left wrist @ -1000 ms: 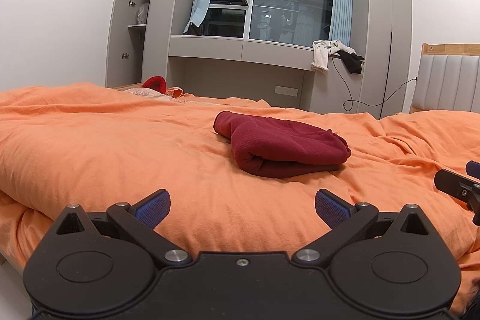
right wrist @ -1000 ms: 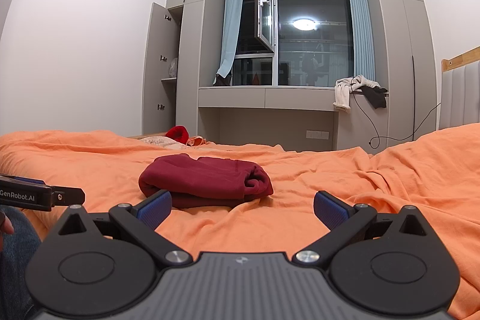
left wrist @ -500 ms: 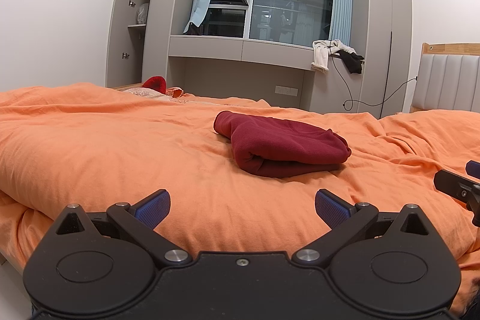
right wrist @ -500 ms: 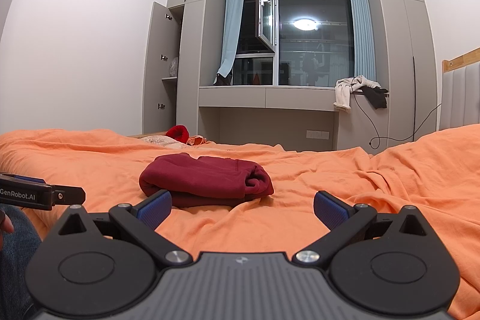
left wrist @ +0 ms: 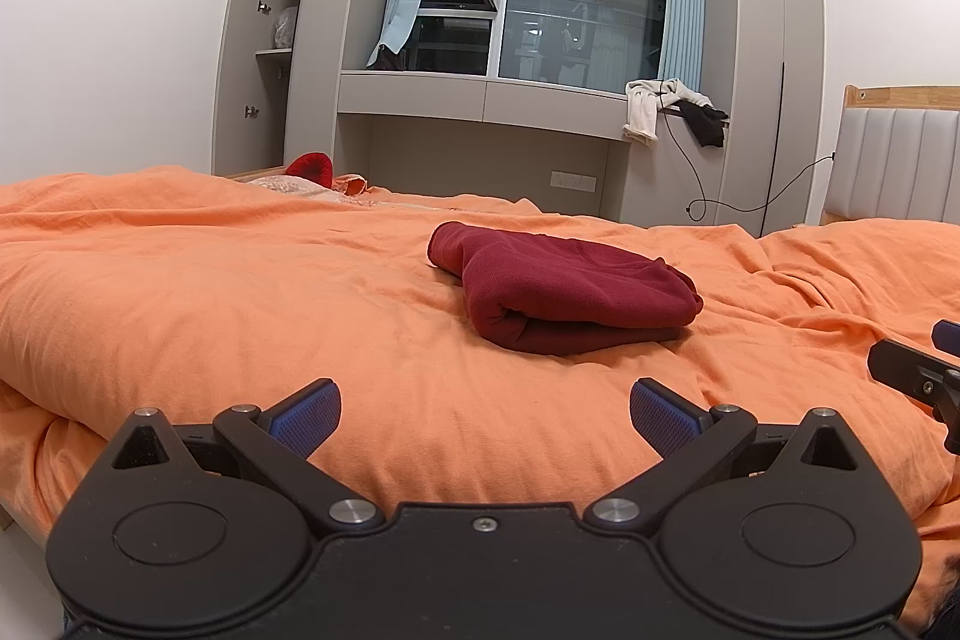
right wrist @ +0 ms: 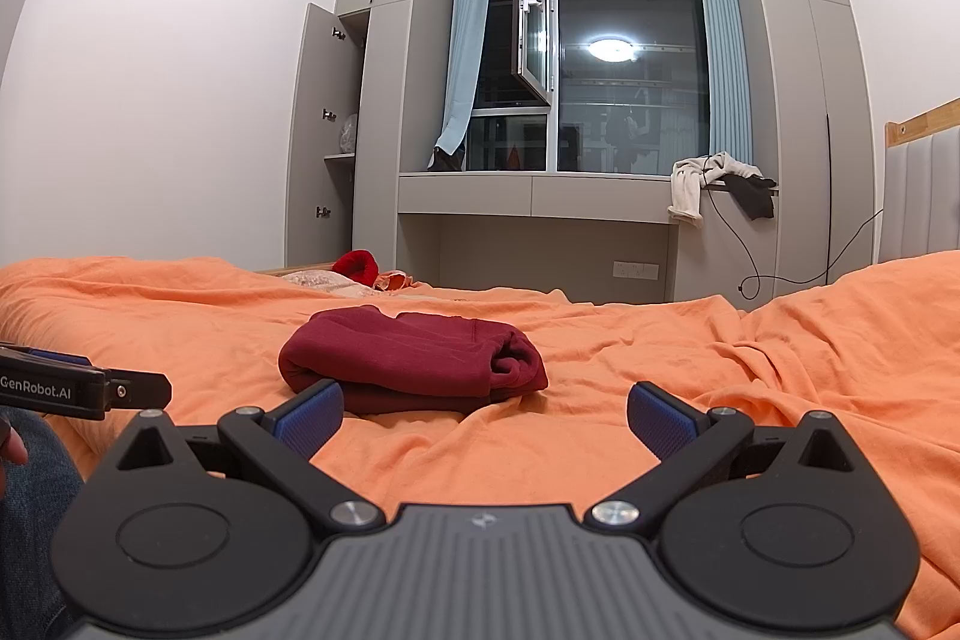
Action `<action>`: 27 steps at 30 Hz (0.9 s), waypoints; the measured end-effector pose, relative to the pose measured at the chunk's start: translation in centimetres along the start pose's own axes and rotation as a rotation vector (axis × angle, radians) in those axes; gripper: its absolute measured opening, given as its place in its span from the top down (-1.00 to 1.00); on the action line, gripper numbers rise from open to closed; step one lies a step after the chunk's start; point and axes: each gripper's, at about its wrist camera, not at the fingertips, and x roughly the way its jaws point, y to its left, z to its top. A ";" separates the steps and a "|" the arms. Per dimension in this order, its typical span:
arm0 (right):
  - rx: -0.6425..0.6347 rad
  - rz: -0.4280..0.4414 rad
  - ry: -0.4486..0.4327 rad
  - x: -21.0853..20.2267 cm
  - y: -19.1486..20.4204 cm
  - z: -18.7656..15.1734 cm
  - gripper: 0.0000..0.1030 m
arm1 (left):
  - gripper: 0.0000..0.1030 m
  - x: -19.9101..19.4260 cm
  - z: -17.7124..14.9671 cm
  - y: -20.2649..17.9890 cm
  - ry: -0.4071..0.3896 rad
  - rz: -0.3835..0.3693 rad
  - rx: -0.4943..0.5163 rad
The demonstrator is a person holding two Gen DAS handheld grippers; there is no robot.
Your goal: Fold small clothes
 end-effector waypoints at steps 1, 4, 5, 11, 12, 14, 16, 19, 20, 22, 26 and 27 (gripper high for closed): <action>0.000 0.000 0.000 0.0 0.0 0.0 -1.00 | -0.99 0.0 0.0 0.0 0.000 0.000 0.000; 0.000 0.000 0.000 0.0 0.0 0.0 -1.00 | -0.99 0.0 0.0 0.0 0.000 0.001 0.001; -0.001 0.000 0.000 0.0 0.0 0.0 -1.00 | -0.99 0.0 0.0 0.0 0.000 0.001 0.000; -0.001 0.001 0.000 0.0 0.0 0.0 -1.00 | -0.99 -0.2 -0.1 0.1 -0.004 0.013 0.000; -0.001 0.000 0.000 0.0 0.0 0.0 -1.00 | -0.99 -0.3 -0.2 0.2 -0.003 0.010 -0.003; -0.002 0.000 0.001 0.0 0.0 0.0 -1.00 | -0.99 -0.3 -0.3 0.5 -0.001 0.012 -0.008; -0.002 0.000 0.000 0.0 0.0 0.0 -1.00 | -0.99 -0.4 -0.4 0.7 -0.002 0.012 -0.013; -0.002 0.000 0.001 0.0 0.0 0.0 -1.00 | -0.99 -0.5 -0.4 0.7 -0.001 0.009 -0.013; -0.002 0.000 0.001 0.0 0.0 0.0 -1.00 | -0.99 -0.6 -0.4 0.8 0.000 0.006 -0.014; -0.003 0.002 0.000 0.0 -0.1 0.0 -1.00 | -0.99 -0.7 -0.3 0.6 -0.001 0.003 -0.012; -0.004 0.003 0.000 0.0 -0.3 0.0 -1.00 | -0.99 -0.7 -0.2 0.6 -0.002 0.004 -0.008; -0.004 0.004 0.000 -0.1 -0.4 -0.1 -1.00 | -0.99 -0.7 -0.2 0.5 -0.002 0.006 -0.006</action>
